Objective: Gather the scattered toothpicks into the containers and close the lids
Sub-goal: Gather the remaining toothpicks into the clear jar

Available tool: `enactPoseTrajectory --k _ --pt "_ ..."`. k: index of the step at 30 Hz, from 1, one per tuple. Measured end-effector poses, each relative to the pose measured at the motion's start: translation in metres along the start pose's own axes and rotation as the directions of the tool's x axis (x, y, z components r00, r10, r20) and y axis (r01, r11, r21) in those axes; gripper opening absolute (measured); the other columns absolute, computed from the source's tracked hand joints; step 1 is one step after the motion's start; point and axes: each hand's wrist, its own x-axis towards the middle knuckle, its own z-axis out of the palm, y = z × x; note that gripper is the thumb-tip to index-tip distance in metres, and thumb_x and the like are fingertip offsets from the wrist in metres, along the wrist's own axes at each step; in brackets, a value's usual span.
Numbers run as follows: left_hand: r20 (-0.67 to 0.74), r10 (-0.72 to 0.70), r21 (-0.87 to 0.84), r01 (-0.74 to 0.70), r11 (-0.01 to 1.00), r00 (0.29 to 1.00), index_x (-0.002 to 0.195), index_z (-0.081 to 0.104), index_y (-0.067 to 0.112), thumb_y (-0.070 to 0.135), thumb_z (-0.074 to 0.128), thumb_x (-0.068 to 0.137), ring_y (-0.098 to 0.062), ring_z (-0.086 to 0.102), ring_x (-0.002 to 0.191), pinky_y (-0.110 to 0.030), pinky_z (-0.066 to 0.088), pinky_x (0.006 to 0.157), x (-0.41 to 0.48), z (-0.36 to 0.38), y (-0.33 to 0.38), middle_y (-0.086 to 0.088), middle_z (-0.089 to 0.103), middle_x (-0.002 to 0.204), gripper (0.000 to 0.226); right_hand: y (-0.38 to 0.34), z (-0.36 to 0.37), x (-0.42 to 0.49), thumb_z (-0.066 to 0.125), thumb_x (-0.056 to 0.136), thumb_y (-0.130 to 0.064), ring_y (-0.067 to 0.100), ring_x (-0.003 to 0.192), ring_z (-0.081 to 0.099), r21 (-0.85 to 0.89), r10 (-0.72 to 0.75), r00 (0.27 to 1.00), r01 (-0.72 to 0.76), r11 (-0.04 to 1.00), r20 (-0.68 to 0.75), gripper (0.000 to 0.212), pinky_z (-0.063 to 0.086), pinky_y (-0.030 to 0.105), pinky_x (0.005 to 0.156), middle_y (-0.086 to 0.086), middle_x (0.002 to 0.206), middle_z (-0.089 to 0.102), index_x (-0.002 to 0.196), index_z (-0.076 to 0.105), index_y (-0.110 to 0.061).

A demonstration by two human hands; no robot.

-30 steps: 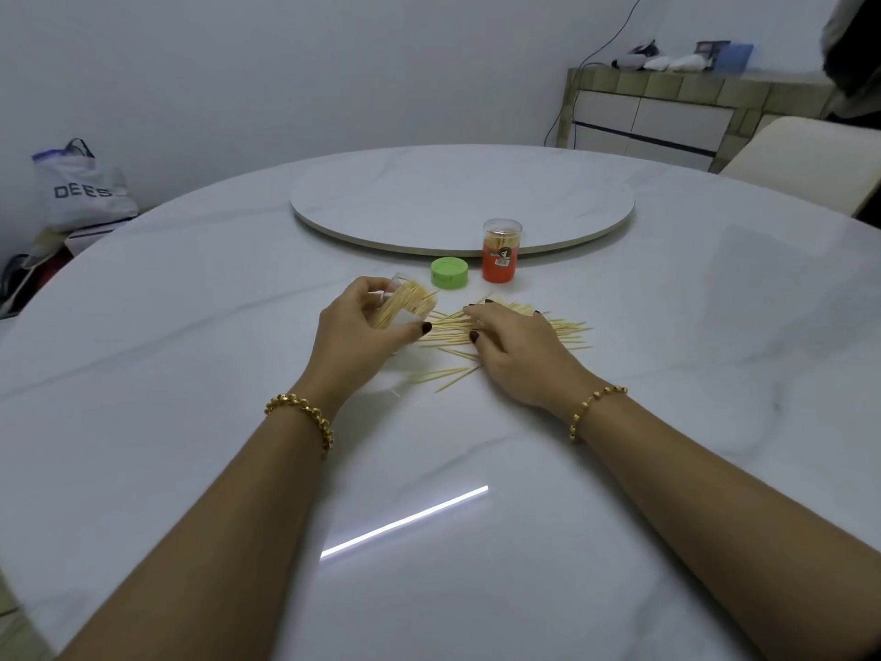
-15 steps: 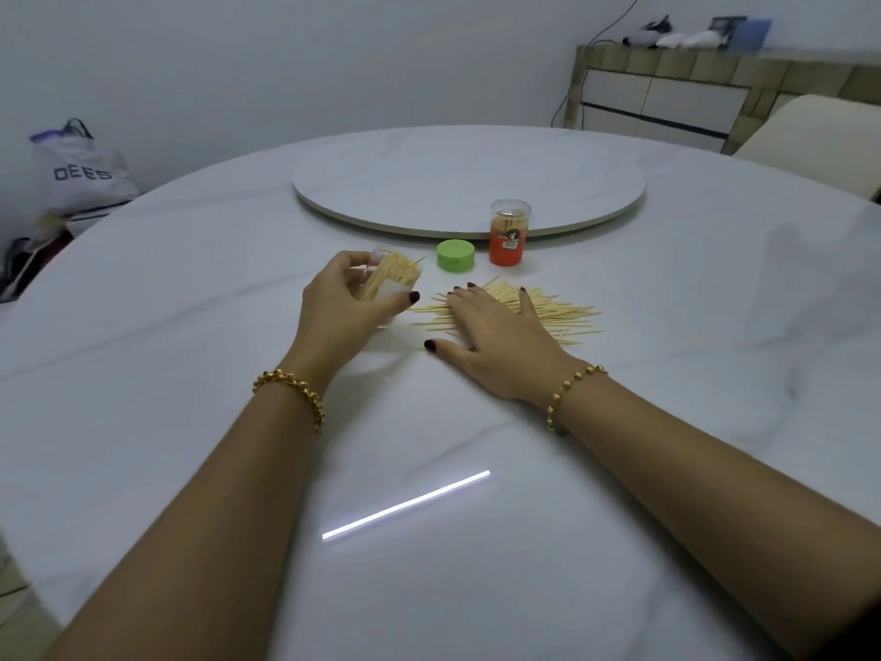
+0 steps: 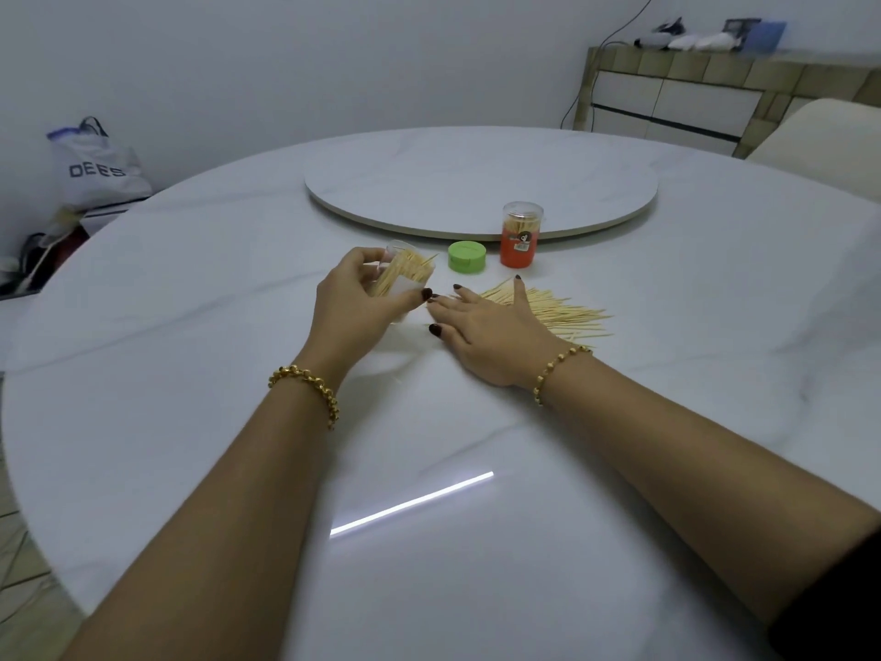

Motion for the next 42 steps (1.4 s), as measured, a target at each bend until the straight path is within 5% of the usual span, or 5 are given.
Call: enactPoseTrajectory --k 13,22,27,35,42 --pt "0.092 0.041 -0.015 -0.040 0.999 0.995 0.111 0.056 0.018 0.020 0.082 0.073 0.005 0.055 0.079 -0.001 0.041 0.053 -0.013 0.016 0.013 0.016 0.055 0.093 0.046 0.074 0.008 -0.023 0.021 0.101 -0.047 0.014 0.146 0.013 0.297 0.354 0.934 -0.325 0.898 -0.049 0.053 0.004 0.054 0.115 -0.002 0.158 0.019 0.149 0.024 -0.025" --pt "0.109 0.059 -0.007 -0.059 0.998 0.992 0.110 0.058 0.017 0.019 0.083 0.071 0.005 0.057 0.080 -0.002 0.042 0.055 -0.016 0.019 0.015 0.015 0.058 0.093 0.046 0.040 0.013 -0.023 0.027 0.101 -0.039 0.015 0.113 0.049 0.349 0.223 0.953 -0.142 0.926 -0.206 0.030 0.026 0.053 0.107 -0.006 0.113 0.056 0.104 0.053 -0.024" --pt "0.119 0.066 0.002 -0.067 0.998 0.991 0.111 0.058 0.017 0.019 0.083 0.071 0.001 0.058 0.084 -0.003 0.043 0.055 -0.015 0.020 0.014 0.007 0.060 0.099 0.048 0.050 0.004 -0.030 0.038 0.100 -0.037 0.019 0.118 0.047 0.335 0.229 0.929 -0.126 0.934 -0.291 0.034 0.029 0.048 0.106 -0.002 0.125 0.058 0.122 0.061 -0.025" --pt "0.110 0.090 0.029 -0.093 0.995 0.990 0.110 0.058 0.021 0.023 0.084 0.070 0.001 0.059 0.089 -0.003 0.045 0.061 -0.015 0.018 0.015 0.004 0.061 0.104 0.048 0.069 -0.020 -0.048 0.071 0.080 -0.041 0.011 0.115 0.049 0.474 0.158 0.983 -0.097 0.875 -0.091 0.050 0.035 0.019 0.092 -0.005 0.123 0.055 0.127 0.061 -0.025" --pt "0.109 0.102 0.021 -0.105 0.994 0.989 0.109 0.058 0.021 0.024 0.084 0.069 0.001 0.059 0.090 -0.003 0.047 0.066 -0.017 0.017 0.016 0.007 0.061 0.102 0.047 0.076 -0.024 -0.057 0.083 0.063 -0.046 0.005 0.117 0.039 0.443 0.126 0.991 -0.134 0.886 0.048 0.078 0.029 0.019 0.098 -0.014 0.125 0.043 0.134 0.053 -0.031"
